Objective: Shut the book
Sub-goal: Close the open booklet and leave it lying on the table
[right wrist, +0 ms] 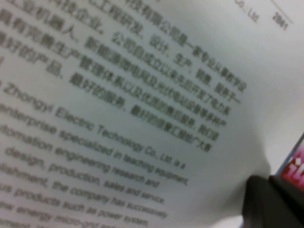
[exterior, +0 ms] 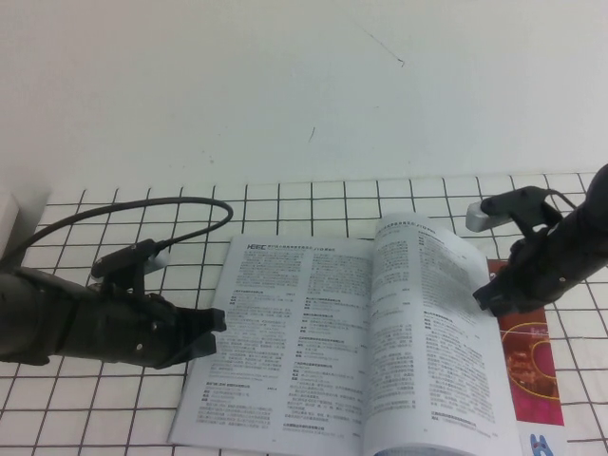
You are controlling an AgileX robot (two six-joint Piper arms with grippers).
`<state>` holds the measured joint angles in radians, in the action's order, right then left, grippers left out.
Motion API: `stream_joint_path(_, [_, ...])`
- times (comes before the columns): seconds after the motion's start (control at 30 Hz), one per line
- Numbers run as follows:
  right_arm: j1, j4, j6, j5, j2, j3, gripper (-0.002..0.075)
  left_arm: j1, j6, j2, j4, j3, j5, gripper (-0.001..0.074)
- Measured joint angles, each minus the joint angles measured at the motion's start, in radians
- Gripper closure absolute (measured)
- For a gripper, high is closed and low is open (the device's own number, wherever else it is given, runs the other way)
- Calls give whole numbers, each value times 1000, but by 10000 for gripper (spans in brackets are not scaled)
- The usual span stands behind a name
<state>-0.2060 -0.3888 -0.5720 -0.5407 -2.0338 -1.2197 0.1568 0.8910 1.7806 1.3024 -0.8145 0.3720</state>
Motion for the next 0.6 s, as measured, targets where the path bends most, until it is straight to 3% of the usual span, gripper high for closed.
stream_joint_path(0.23, [-9, -1, 10, -2, -4, -8, 727, 0, 34, 26, 66, -2, 28, 738])
stream_joint_path(0.37, [-4, 93, 137, -30, 23, -10, 728, -4, 34, 28, 76, -2, 49, 738])
stream_joint_path(0.47, [14, 177, 206, -62, 84, -10, 728, -6, 34, 30, 76, -2, 68, 738])
stream_joint_path(0.6, [11, 153, 196, -60, 207, -32, 728, -6, 17, 30, 60, -2, 80, 738])
